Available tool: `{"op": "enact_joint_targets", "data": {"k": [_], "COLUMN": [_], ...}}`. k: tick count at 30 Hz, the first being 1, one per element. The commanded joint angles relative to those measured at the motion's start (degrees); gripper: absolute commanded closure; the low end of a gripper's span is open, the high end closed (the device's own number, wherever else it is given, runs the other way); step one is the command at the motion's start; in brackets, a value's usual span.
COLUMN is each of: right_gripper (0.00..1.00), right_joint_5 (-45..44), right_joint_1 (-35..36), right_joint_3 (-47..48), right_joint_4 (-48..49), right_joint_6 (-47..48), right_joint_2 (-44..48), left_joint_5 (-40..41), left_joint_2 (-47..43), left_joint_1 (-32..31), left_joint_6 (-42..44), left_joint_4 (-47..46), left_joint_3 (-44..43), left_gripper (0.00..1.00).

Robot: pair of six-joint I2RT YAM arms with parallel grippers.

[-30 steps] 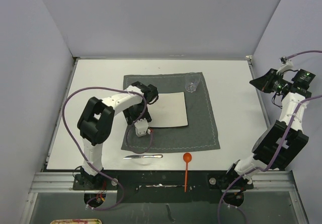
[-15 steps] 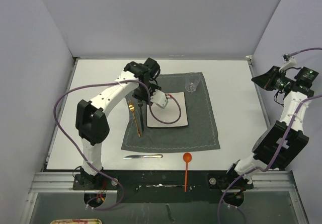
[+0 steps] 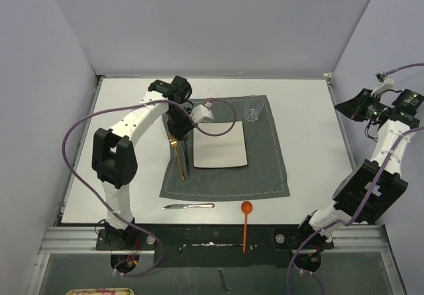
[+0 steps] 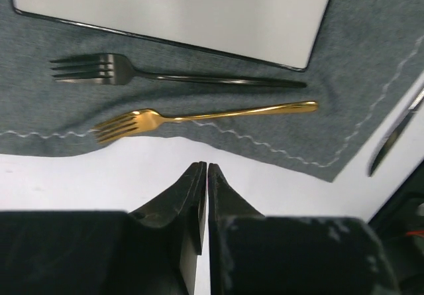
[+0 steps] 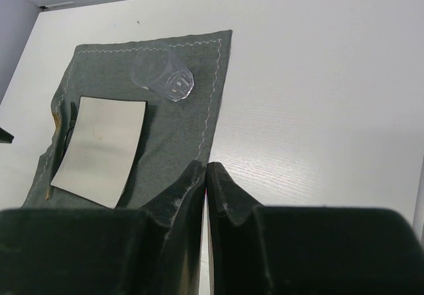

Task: Set the dinner table for one person
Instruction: Place the fork on the napkin, then adjust the napkin at the center of the board.

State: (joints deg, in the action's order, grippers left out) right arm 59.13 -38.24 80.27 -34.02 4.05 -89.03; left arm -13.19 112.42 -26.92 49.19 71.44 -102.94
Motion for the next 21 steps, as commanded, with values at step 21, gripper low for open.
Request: {"op": "enact_joint_targets", "data": {"k": [21], "right_gripper": [0.93], "right_joint_5": [0.7], "right_joint_1": [-0.5], "right_joint_3": [6.1], "right_joint_4": [-6.3], "right_joint_6": [2.6], "right_joint_2": [1.8], "left_joint_5": [-4.6], "left_joint_2": [-10.8], "left_joint_1": [1.3], "left_joint_6": [-5.3], "left_joint_4": [-7.8], "left_joint_3": [25.7], "left_gripper": [1.00]}}
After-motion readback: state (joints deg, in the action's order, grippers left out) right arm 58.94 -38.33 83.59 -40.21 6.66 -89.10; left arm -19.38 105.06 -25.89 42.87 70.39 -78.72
